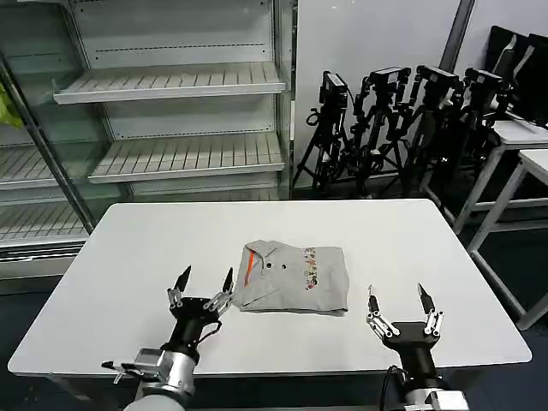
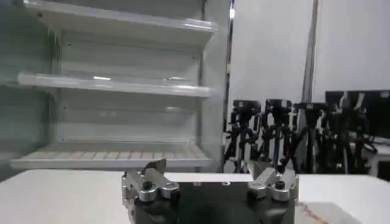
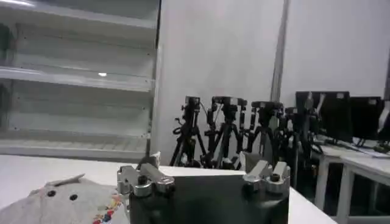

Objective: Fold and organize the clothes.

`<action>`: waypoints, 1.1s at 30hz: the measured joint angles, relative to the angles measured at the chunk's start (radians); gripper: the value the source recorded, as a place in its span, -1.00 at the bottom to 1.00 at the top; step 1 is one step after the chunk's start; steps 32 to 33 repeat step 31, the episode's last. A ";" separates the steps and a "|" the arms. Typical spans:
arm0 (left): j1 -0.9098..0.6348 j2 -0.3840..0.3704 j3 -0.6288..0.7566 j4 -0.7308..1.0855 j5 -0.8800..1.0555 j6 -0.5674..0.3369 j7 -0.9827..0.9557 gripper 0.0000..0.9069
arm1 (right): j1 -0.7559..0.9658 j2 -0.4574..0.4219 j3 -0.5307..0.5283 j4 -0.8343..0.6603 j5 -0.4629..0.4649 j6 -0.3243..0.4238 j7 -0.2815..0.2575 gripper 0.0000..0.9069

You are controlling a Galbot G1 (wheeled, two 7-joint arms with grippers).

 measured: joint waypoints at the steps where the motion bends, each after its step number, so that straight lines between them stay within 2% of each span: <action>1: 0.012 -0.002 -0.004 -0.006 0.008 -0.002 0.004 1.00 | 0.001 0.000 -0.002 -0.001 -0.002 0.002 0.000 1.00; 14: 0.093 -0.012 -0.028 -0.047 0.067 -0.018 0.029 1.00 | 0.000 -0.010 -0.009 -0.001 -0.028 0.013 0.011 1.00; 33: 0.120 -0.007 -0.032 -0.074 0.080 -0.024 0.043 1.00 | -0.002 0.000 -0.004 0.026 -0.029 0.006 0.020 1.00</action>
